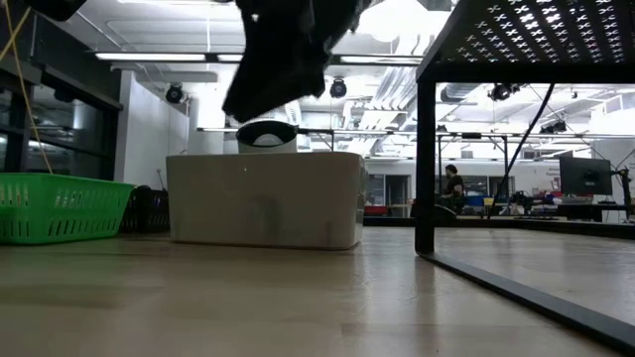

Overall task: Pick & Place Office Desk Supplies
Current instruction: Put the gray bin on the shelf

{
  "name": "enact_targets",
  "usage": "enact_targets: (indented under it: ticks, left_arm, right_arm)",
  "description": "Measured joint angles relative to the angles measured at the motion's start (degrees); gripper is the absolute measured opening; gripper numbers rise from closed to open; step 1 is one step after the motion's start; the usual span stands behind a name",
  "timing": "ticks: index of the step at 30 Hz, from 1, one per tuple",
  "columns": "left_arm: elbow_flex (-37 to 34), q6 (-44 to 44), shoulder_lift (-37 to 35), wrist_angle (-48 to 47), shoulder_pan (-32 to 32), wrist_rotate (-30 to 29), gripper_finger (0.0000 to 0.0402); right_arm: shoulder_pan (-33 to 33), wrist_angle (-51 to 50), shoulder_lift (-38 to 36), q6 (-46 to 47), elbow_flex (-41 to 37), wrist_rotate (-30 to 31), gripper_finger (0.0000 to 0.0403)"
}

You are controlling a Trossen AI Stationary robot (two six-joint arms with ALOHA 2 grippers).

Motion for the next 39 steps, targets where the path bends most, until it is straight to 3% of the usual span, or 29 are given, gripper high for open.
enact_targets:
  ticks: [14, 39]
  left_arm:
    - [0.0, 0.0, 0.0, 2.5, 0.0, 0.0, 0.0093]
    - [0.0, 0.0, 0.0, 10.1, 0.0, 0.0, 0.0093]
  right_arm:
    - [-0.8, -2.2, 3.1, 4.7, -0.2, -1.9, 0.0137]
    - [-1.2, -7.3, 5.8, 4.7, -0.2, -7.4, 0.0137]
